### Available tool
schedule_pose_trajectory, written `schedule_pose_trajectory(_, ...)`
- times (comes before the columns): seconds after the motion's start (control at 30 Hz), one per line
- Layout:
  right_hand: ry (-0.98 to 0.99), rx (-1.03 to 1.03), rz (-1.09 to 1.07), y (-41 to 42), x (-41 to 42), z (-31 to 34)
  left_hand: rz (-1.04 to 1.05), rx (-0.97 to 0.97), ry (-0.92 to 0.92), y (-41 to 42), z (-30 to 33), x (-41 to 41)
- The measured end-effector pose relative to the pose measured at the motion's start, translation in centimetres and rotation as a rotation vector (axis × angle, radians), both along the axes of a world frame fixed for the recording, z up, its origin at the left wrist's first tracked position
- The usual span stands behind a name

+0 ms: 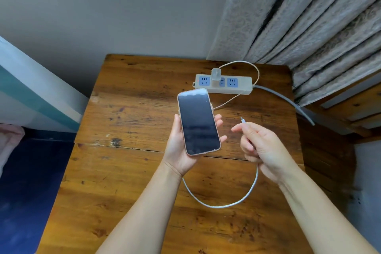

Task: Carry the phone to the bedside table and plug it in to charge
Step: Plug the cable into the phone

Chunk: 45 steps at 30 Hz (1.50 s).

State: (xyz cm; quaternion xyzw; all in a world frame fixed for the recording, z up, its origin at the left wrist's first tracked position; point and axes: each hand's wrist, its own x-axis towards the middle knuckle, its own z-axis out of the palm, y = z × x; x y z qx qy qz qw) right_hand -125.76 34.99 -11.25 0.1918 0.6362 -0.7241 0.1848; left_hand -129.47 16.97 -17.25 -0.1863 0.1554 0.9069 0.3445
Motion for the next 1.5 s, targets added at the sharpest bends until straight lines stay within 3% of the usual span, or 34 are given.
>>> schedule_pose_trajectory(0.13, -0.043, -0.168, 0.097, -2.2, 0.8, 0.3, 0.062, -0.035, 0.012, -0.8, 0.0, -1.0)
schedule_pose_trajectory(0.27, 0.123, 0.122, 0.257, -5.6, 2.2, 0.0, 0.109, -0.037, 0.034, -0.9, 0.6, -1.2)
schedule_pose_trajectory(0.37, 0.162, 0.216, 0.307, -6.8, 2.8, -0.3, 0.128, -0.02, 0.045, -0.9, 0.9, -1.2)
schedule_pose_trajectory(1.1, 0.142, 0.227, 0.165, -9.0, 3.6, -1.2, 0.193, -0.058, 0.003, -1.0, 0.8, -0.6)
schedule_pose_trajectory(1.5, 0.161, 0.185, 0.042, -10.3, 3.4, -1.2, 0.128, -0.208, 0.113, -1.0, 1.9, -0.9)
